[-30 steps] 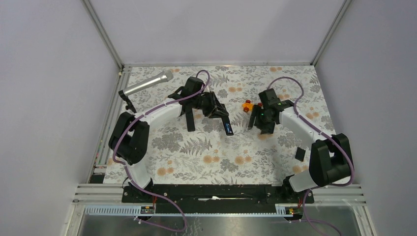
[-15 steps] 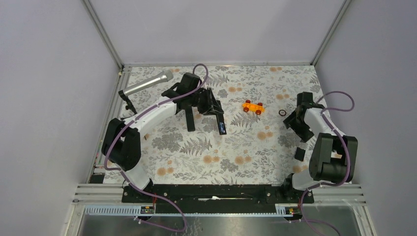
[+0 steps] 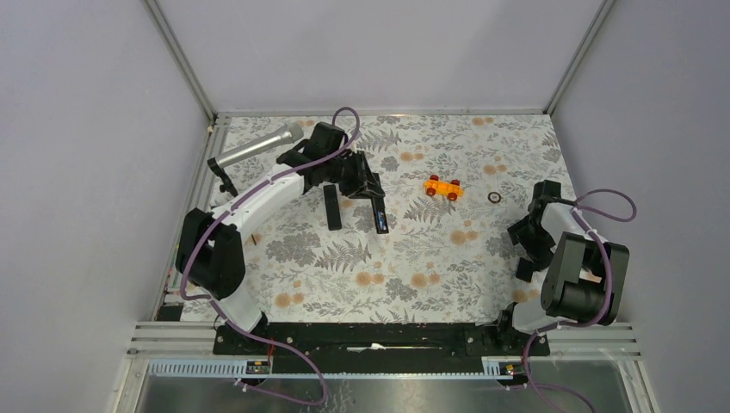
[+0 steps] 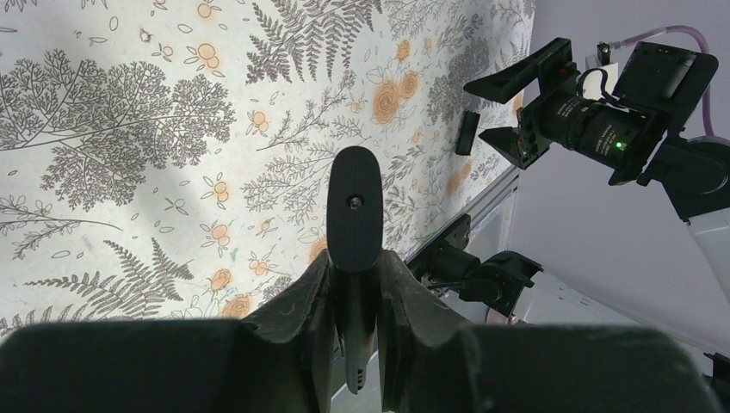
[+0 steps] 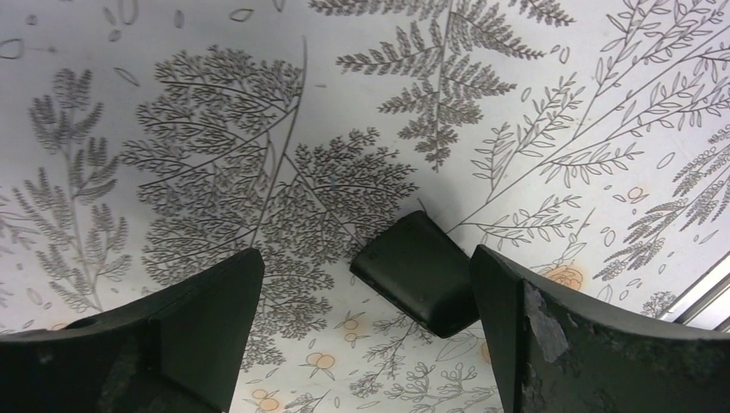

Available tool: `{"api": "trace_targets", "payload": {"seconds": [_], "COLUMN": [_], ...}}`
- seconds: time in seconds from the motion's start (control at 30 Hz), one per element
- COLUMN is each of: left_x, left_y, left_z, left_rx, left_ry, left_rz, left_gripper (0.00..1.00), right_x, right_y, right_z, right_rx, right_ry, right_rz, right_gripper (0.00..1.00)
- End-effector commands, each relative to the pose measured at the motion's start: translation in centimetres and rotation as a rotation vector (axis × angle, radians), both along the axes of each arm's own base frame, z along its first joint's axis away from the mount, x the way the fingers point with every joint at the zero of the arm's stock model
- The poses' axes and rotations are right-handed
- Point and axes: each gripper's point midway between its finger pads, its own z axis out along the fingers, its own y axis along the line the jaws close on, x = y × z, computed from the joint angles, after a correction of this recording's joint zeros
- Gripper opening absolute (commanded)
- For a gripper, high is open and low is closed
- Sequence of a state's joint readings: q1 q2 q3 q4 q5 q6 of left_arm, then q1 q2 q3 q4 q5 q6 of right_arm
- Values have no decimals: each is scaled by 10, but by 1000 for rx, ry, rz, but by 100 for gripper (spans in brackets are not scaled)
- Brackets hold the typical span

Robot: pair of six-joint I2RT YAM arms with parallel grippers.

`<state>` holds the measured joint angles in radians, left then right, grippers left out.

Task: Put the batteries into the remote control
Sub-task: Move the battery cover to the center of the board.

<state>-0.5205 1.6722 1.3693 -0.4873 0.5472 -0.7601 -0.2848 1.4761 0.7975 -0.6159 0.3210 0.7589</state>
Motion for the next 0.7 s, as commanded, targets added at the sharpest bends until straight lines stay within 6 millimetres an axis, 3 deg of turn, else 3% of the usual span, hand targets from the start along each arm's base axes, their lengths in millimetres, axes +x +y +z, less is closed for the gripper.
{"api": "trace_targets", "payload": {"seconds": [0.0, 0.17, 0.5, 0.57, 0.67], "left_x": [4, 2, 0, -1, -1], "left_y": [4, 8, 17, 22, 27], "left_z": [38, 38, 41, 40, 38], "left_rx": [-34, -29, -44, -44, -47], "left_ry": [-107, -116, -136, -138, -142], "left_rz": [14, 23, 37, 46, 61], "left_gripper": [0, 0, 0, 0, 0], "right_x": [-8, -13, -18, -20, -19], "right_y": [-7, -9, 33, 38, 60], "right_z": [1, -4, -31, -31, -33], "right_rx": [-29, -28, 201, 226, 335], "right_ry": [-1, 24, 7, -1, -49], "right_rz": [-17, -10, 45, 47, 48], "right_gripper": [98, 100, 98, 93, 74]}}
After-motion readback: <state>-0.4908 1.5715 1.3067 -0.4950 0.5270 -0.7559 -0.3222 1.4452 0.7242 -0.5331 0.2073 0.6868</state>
